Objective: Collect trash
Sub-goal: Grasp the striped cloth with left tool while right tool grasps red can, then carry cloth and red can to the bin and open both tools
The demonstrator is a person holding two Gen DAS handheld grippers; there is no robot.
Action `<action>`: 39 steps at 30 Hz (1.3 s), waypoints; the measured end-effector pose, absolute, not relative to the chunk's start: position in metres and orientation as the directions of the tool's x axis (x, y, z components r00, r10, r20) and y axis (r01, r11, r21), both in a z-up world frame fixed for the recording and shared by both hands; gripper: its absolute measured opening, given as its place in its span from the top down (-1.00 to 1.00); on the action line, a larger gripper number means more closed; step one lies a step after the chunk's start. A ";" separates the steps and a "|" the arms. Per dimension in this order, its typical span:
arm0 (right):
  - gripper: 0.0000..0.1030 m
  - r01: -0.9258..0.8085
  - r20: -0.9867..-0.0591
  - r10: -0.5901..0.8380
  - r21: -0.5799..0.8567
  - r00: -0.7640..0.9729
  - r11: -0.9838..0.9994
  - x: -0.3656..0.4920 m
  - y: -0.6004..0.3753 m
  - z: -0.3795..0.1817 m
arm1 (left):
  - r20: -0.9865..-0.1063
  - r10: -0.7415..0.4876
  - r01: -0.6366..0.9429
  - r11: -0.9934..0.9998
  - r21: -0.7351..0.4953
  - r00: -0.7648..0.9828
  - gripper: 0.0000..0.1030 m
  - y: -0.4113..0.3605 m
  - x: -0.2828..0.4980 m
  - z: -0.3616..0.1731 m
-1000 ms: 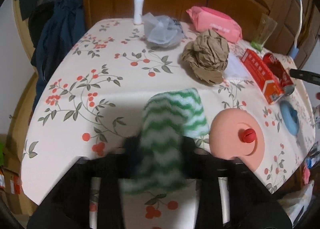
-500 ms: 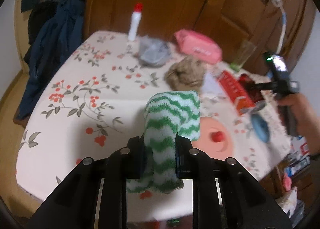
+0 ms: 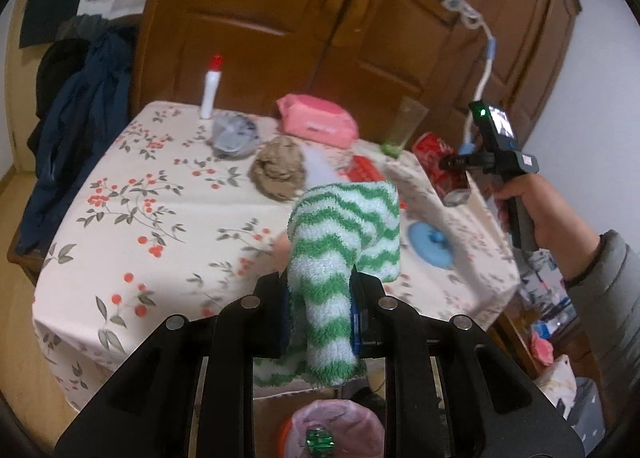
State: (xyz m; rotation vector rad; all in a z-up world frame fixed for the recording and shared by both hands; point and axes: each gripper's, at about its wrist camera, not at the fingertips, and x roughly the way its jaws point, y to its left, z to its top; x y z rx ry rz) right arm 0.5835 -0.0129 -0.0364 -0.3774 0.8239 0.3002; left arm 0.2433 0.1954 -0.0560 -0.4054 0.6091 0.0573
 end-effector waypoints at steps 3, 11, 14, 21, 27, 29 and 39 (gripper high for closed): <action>0.84 -0.446 -0.723 0.186 -0.185 0.665 0.875 0.551 -0.032 -0.017 | -0.555 -0.084 -0.147 0.922 -0.359 0.828 0.59 0.182 0.231 -0.052; 0.84 -0.553 -0.674 0.390 -0.033 0.627 0.832 0.446 -0.087 -0.011 | -0.558 -0.141 -0.103 0.918 -0.383 0.818 0.59 0.142 0.203 -0.062; 0.84 -0.600 -0.666 0.458 0.020 0.589 0.800 0.398 -0.108 -0.021 | -0.577 -0.166 -0.097 0.913 -0.397 0.800 0.59 0.128 0.195 -0.077; 0.83 -0.655 -0.688 0.529 0.103 0.496 0.748 0.319 -0.139 -0.069 | -0.640 -0.222 -0.097 0.901 -0.423 0.735 0.58 0.097 0.183 -0.124; 0.83 -0.631 -0.773 0.510 0.188 0.377 0.753 0.291 -0.152 -0.141 | -0.716 -0.256 -0.118 0.896 -0.428 0.650 0.58 0.070 0.177 -0.179; 0.83 -0.618 -0.806 0.487 0.202 0.336 0.760 0.287 -0.153 -0.170 | -0.742 -0.265 -0.131 0.894 -0.428 0.616 0.58 0.063 0.176 -0.199; 0.83 -0.545 -0.908 0.370 0.211 0.199 0.812 0.280 -0.157 -0.282 | -0.847 -0.287 -0.241 0.874 -0.423 0.447 0.58 0.035 0.174 -0.302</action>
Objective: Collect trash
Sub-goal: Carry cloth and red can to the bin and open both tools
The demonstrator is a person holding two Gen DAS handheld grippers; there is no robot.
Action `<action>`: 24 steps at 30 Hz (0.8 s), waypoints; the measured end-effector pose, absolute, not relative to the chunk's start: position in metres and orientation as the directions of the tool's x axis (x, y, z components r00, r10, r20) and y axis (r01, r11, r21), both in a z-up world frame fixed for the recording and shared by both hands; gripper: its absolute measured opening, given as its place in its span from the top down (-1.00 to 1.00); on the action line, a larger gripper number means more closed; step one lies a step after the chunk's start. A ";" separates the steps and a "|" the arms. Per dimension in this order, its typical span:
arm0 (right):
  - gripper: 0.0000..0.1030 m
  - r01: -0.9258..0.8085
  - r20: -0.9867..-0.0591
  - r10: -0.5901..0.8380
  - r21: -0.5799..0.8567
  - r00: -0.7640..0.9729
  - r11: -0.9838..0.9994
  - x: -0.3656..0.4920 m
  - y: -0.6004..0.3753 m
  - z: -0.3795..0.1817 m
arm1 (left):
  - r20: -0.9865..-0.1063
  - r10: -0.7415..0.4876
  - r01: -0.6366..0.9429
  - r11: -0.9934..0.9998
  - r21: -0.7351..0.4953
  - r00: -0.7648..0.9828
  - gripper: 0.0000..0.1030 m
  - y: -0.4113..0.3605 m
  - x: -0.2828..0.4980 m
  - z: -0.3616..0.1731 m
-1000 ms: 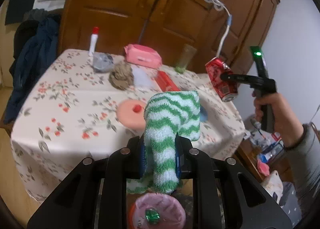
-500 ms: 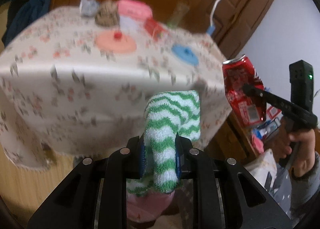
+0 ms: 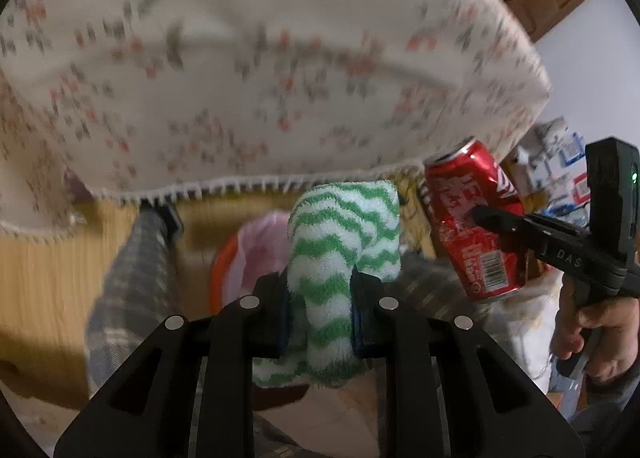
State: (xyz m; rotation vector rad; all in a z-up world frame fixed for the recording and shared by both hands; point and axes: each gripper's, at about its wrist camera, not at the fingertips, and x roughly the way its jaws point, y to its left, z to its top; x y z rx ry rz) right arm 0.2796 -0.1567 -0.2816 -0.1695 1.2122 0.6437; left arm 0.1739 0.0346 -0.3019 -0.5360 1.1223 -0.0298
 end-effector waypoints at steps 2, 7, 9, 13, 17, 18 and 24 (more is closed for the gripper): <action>0.83 -0.535 -0.923 0.347 0.210 0.168 0.818 0.277 -0.156 -0.302 | -0.862 -0.303 -0.249 0.871 -0.424 0.407 0.58 0.027 0.174 -0.321; 0.83 -0.504 -0.946 0.299 0.200 0.123 0.840 0.278 -0.159 -0.338 | -0.888 -0.326 -0.292 0.859 -0.421 0.324 0.58 0.013 0.174 -0.367; 0.83 -0.496 -0.953 0.282 0.192 0.113 0.847 0.280 -0.160 -0.348 | -0.895 -0.326 -0.302 0.858 -0.415 0.305 0.58 0.010 0.172 -0.380; 0.83 -0.477 -0.962 0.264 0.197 0.077 0.857 0.280 -0.163 -0.366 | -0.902 -0.330 -0.313 0.857 -0.411 0.280 0.56 0.006 0.171 -0.394; 0.83 -0.468 -0.966 0.252 0.200 0.050 0.861 0.280 -0.163 -0.382 | -0.900 -0.349 -0.322 0.848 -0.421 0.259 0.07 0.005 0.173 -0.401; 0.83 -0.465 -0.967 0.251 0.202 0.046 0.862 0.280 -0.164 -0.385 | -0.897 -0.357 -0.323 0.843 -0.430 0.262 -0.07 0.006 0.174 -0.401; 0.76 -0.460 -0.970 0.241 0.203 0.023 0.864 0.282 -0.166 -0.397 | -0.893 -0.323 -0.308 0.855 -0.418 0.315 -0.88 0.011 0.175 -0.380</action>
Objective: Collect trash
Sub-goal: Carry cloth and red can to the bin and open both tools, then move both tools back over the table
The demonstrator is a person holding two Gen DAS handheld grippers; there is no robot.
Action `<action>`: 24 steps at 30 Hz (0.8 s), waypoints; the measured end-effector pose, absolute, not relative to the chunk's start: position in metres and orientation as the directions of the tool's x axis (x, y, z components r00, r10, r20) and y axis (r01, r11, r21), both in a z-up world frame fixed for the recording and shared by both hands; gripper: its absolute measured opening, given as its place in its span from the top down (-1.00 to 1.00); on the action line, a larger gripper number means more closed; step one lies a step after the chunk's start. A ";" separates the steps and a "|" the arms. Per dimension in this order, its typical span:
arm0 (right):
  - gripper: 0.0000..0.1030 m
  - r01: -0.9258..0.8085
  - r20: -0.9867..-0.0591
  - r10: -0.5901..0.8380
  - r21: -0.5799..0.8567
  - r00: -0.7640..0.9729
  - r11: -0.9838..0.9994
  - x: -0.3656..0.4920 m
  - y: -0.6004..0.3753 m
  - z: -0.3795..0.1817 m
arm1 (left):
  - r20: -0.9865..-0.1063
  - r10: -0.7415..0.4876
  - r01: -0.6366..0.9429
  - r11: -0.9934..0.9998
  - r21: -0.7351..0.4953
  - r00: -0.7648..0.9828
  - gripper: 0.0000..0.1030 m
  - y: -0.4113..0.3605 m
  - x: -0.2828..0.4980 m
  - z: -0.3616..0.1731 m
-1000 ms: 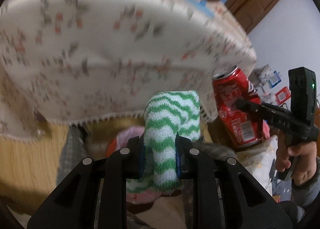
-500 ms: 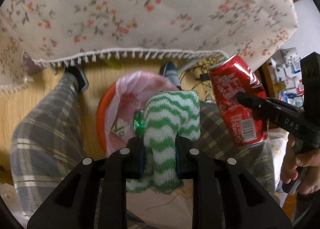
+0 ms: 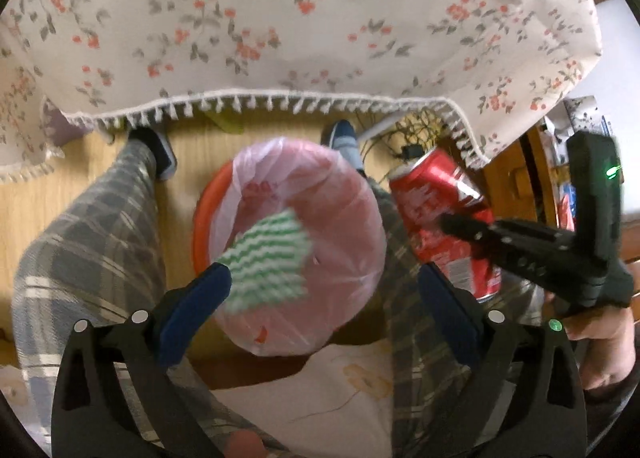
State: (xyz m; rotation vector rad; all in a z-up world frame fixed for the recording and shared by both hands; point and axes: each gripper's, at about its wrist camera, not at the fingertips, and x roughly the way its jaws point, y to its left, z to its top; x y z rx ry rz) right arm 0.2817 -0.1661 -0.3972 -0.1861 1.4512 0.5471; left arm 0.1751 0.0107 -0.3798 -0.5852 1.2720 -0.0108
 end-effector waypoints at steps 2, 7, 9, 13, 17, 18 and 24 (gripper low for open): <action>0.65 -0.457 -0.973 0.227 0.188 0.032 0.870 0.283 -0.167 -0.399 | -0.881 -0.327 -0.313 0.845 -0.434 0.341 -0.88 0.016 0.175 -0.370; -0.46 -0.457 -0.973 0.223 0.175 0.053 0.872 0.285 -0.168 -0.398 | -0.869 -0.308 -0.321 0.838 -0.441 0.388 -0.89 0.028 0.175 -0.347; -0.55 -0.456 -0.974 0.217 0.163 0.067 0.875 0.287 -0.169 -0.395 | -0.861 -0.295 -0.312 0.843 -0.439 0.414 -0.89 0.032 0.176 -0.334; -0.63 -0.456 -0.961 0.249 0.169 0.121 0.874 0.292 -0.168 -0.372 | -0.849 -0.238 -0.287 0.869 -0.403 0.471 -0.89 0.040 0.180 -0.301; -0.67 -0.472 -0.932 0.294 0.165 0.213 0.866 0.302 -0.165 -0.329 | -0.816 -0.180 -0.266 0.888 -0.375 0.549 -0.89 0.055 0.188 -0.257; -0.68 -0.480 -0.919 0.310 0.163 0.245 0.862 0.306 -0.164 -0.313 | -0.807 -0.168 -0.263 0.891 -0.370 0.566 -0.89 0.058 0.190 -0.247; -0.80 -0.514 -0.837 0.381 0.145 0.392 0.846 0.319 -0.156 -0.232 | -0.748 -0.048 -0.265 0.918 -0.294 0.662 -0.89 0.087 0.210 -0.183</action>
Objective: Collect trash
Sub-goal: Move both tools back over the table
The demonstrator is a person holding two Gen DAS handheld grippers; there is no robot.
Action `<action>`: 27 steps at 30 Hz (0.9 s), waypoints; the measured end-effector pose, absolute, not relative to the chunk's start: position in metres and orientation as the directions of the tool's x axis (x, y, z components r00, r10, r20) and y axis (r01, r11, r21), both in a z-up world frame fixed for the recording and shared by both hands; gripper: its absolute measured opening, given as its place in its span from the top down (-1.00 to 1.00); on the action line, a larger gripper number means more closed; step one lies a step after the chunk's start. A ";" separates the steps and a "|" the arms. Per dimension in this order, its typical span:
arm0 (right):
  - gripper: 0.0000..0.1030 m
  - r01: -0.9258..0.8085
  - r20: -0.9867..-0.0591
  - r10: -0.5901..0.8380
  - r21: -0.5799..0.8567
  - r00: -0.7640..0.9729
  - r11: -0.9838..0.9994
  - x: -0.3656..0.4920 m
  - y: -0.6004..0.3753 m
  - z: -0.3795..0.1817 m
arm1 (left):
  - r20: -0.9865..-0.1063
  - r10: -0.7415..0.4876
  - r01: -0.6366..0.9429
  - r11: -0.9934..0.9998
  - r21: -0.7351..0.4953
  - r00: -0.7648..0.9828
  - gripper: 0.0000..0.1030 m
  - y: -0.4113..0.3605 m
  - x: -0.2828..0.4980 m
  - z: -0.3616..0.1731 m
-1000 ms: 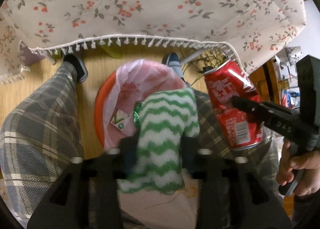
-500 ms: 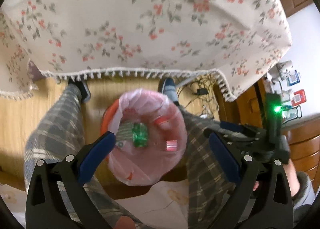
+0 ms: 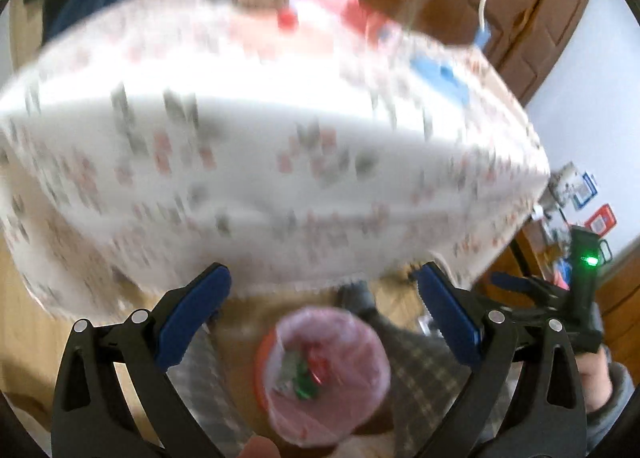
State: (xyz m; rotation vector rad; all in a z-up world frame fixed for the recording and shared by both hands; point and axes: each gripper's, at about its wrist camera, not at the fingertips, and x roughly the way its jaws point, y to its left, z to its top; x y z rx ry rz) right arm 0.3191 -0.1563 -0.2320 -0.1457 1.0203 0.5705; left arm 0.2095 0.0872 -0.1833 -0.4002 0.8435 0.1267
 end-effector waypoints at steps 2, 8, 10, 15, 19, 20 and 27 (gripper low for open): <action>-0.85 -0.524 -0.808 0.394 0.127 0.438 0.842 0.323 -0.153 -0.208 | -0.729 -0.016 -0.268 0.925 -0.271 0.684 -0.89 0.097 0.219 -0.165; -0.89 -0.567 -0.727 0.434 0.074 0.532 0.820 0.345 -0.141 -0.148 | -0.696 0.069 -0.269 0.946 -0.182 0.715 -0.89 0.119 0.251 -0.128; -0.89 -0.574 -0.707 0.441 0.060 0.554 0.817 0.355 -0.135 -0.134 | -0.693 0.090 -0.278 0.946 -0.164 0.715 -0.89 0.124 0.262 -0.122; -0.90 -0.586 -0.668 0.436 0.000 0.603 0.810 0.377 -0.121 -0.110 | -0.684 0.127 -0.273 0.956 -0.109 0.719 -0.89 0.135 0.287 -0.111; -0.90 -0.593 -0.665 0.439 -0.007 0.605 0.806 0.399 -0.109 -0.103 | -0.695 0.143 -0.274 0.958 -0.080 0.704 -0.89 0.140 0.310 -0.111; -0.90 -0.593 -0.665 0.439 -0.008 0.604 0.805 0.405 -0.104 -0.101 | -0.700 0.148 -0.271 0.960 -0.067 0.698 -0.89 0.141 0.317 -0.111; -0.90 -0.602 -0.671 0.451 0.009 0.588 0.799 0.436 -0.080 -0.091 | -0.729 0.145 -0.270 0.961 -0.056 0.669 -0.89 0.151 0.348 -0.119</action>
